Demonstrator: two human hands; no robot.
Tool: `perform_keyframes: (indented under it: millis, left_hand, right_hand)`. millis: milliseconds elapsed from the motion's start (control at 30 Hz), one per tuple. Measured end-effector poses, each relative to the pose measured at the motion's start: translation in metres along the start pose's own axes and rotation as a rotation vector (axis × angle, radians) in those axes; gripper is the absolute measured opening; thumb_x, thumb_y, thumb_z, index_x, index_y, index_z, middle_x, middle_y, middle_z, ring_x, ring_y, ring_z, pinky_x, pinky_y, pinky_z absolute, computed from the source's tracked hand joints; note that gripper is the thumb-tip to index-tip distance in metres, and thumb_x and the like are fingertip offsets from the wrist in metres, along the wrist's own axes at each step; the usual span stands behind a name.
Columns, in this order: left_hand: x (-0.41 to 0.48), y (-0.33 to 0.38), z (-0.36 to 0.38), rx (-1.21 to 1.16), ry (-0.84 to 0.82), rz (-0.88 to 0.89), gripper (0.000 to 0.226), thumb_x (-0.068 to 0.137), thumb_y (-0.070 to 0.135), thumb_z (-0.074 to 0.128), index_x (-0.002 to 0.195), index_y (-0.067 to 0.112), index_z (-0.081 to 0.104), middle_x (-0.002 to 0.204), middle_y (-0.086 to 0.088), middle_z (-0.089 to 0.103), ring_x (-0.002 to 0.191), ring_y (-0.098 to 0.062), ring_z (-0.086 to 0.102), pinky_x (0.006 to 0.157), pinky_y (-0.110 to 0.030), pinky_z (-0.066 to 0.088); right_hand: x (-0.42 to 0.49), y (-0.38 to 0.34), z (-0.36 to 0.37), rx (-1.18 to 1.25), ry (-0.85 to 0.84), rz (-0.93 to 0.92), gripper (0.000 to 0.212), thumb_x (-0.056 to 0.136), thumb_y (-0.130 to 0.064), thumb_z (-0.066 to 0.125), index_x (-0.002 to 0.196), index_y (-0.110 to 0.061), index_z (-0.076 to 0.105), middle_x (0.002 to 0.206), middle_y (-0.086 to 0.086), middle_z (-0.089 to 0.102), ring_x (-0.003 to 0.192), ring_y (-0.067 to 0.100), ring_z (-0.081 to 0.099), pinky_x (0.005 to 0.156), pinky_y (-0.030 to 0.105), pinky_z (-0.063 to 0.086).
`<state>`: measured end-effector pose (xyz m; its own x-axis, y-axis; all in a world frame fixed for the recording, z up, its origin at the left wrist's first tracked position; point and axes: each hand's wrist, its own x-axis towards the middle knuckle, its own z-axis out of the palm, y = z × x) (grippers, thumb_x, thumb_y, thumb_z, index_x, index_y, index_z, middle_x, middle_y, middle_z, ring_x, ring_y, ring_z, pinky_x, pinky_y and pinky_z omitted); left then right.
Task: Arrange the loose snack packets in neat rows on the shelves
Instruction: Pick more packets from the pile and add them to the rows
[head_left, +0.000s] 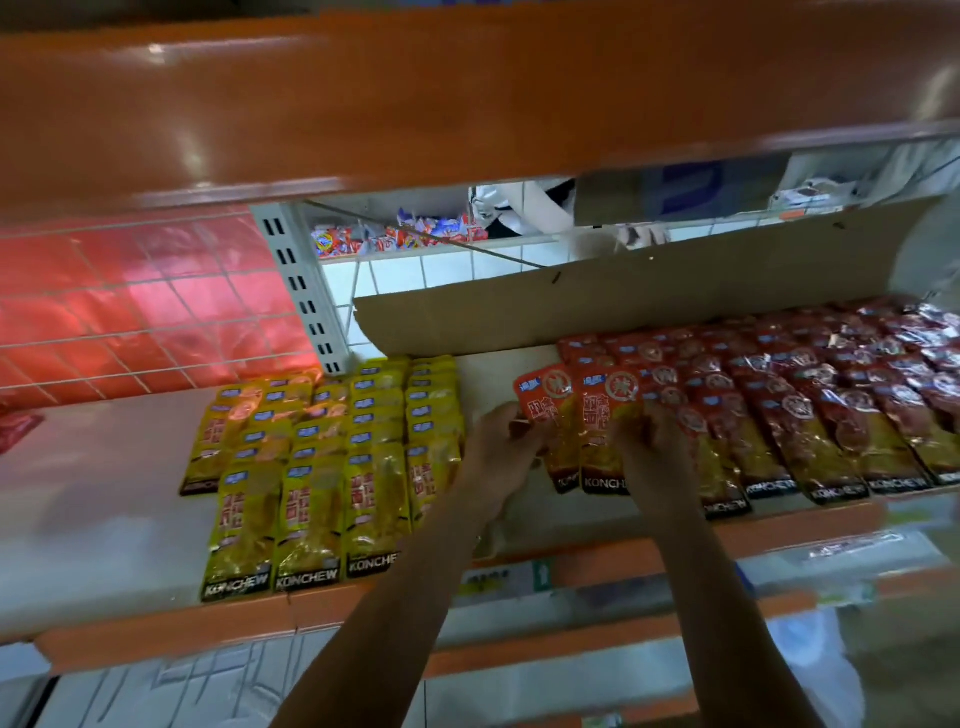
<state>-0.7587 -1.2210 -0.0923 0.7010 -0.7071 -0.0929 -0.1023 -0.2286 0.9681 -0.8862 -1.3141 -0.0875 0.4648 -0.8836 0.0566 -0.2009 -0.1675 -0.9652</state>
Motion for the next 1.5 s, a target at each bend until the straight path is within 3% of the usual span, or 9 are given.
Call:
perform_keyframes:
  millis: [100, 300, 433, 533, 633, 867, 1033, 1200, 1500]
  left_hand:
    - [0.002, -0.002, 0.024, -0.015, -0.021, -0.034, 0.013, 0.093, 0.028, 0.061, 0.082, 0.028, 0.067, 0.086, 0.006, 0.072, 0.083, -0.013, 0.07, 0.08, -0.034, 0.058]
    - [0.01, -0.006, 0.056, 0.106, -0.013, -0.067, 0.014, 0.091, 0.029, 0.063, 0.097, 0.021, 0.073, 0.093, 0.005, 0.072, 0.086, -0.012, 0.067, 0.076, -0.026, 0.053]
    - [0.017, -0.002, 0.061, 0.154, 0.054, -0.093, 0.007, 0.087, 0.034, 0.069, 0.089, 0.027, 0.069, 0.082, 0.015, 0.066, 0.076, -0.001, 0.061, 0.059, -0.016, 0.044]
    - [0.021, -0.002, 0.064, 0.164, 0.066, -0.107, 0.007, 0.087, 0.034, 0.068, 0.084, 0.03, 0.065, 0.079, 0.017, 0.063, 0.074, 0.0, 0.06, 0.058, -0.016, 0.044]
    - [0.023, -0.004, 0.066, 0.164, 0.083, -0.079, 0.005, 0.088, 0.033, 0.067, 0.088, 0.028, 0.067, 0.085, 0.012, 0.066, 0.078, -0.001, 0.061, 0.067, -0.019, 0.049]
    - [0.024, -0.003, 0.068, 0.2, 0.096, -0.042, 0.008, 0.087, 0.038, 0.068, 0.088, 0.032, 0.062, 0.084, 0.017, 0.064, 0.079, 0.0, 0.062, 0.065, -0.017, 0.048]
    - [0.023, -0.003, 0.066, 0.206, 0.073, -0.017, 0.008, 0.088, 0.04, 0.066, 0.085, 0.035, 0.061, 0.09, 0.012, 0.068, 0.081, -0.003, 0.065, 0.069, -0.02, 0.052]
    - [0.021, -0.004, 0.064, 0.227, 0.056, -0.036, 0.006, 0.09, 0.038, 0.064, 0.089, 0.033, 0.062, 0.093, 0.01, 0.068, 0.084, -0.005, 0.066, 0.073, -0.023, 0.054]
    - [0.02, -0.003, 0.064, 0.28, 0.053, -0.037, 0.017, 0.092, 0.035, 0.062, 0.102, 0.024, 0.069, 0.1, 0.006, 0.07, 0.086, -0.006, 0.066, 0.08, -0.026, 0.056]
  right_hand:
    - [-0.002, 0.01, -0.02, -0.114, 0.042, -0.048, 0.003, 0.093, -0.01, 0.05, 0.091, -0.013, 0.051, 0.069, -0.002, 0.047, 0.057, 0.01, 0.042, 0.056, 0.025, 0.032]
    - [-0.01, 0.022, -0.039, -0.32, 0.073, -0.077, 0.016, 0.092, -0.01, 0.054, 0.106, -0.018, 0.05, 0.076, -0.008, 0.053, 0.061, -0.003, 0.047, 0.046, 0.007, 0.032]
    - [-0.011, 0.02, -0.039, -0.436, 0.049, -0.088, 0.036, 0.09, -0.007, 0.056, 0.125, -0.004, 0.051, 0.105, 0.016, 0.059, 0.096, 0.03, 0.057, 0.072, 0.022, 0.034]
    - [-0.014, 0.017, -0.037, -0.48, 0.061, -0.088, 0.056, 0.087, -0.005, 0.059, 0.139, -0.007, 0.041, 0.126, 0.019, 0.05, 0.115, 0.035, 0.05, 0.089, 0.034, 0.04]
    - [-0.016, 0.017, -0.036, -0.488, 0.062, -0.071, 0.06, 0.085, -0.005, 0.061, 0.141, -0.006, 0.038, 0.129, 0.021, 0.045, 0.12, 0.036, 0.044, 0.098, 0.044, 0.04]
    - [-0.016, 0.019, -0.036, -0.635, 0.076, -0.043, 0.06, 0.084, -0.019, 0.065, 0.139, -0.01, 0.042, 0.132, 0.017, 0.045, 0.121, 0.033, 0.037, 0.101, 0.04, 0.029]
    - [-0.016, 0.021, -0.035, -0.664, 0.053, -0.065, 0.057, 0.081, -0.025, 0.069, 0.132, -0.013, 0.048, 0.13, 0.015, 0.046, 0.12, 0.033, 0.038, 0.097, 0.04, 0.033]
    - [-0.017, 0.022, -0.032, -0.694, 0.087, -0.084, 0.064, 0.076, -0.046, 0.073, 0.126, -0.013, 0.051, 0.126, 0.014, 0.05, 0.117, 0.032, 0.042, 0.092, 0.035, 0.035]
    - [-0.021, 0.022, -0.03, -0.733, 0.1, -0.077, 0.062, 0.075, -0.042, 0.075, 0.121, -0.01, 0.049, 0.121, 0.014, 0.051, 0.115, 0.032, 0.045, 0.093, 0.038, 0.037]
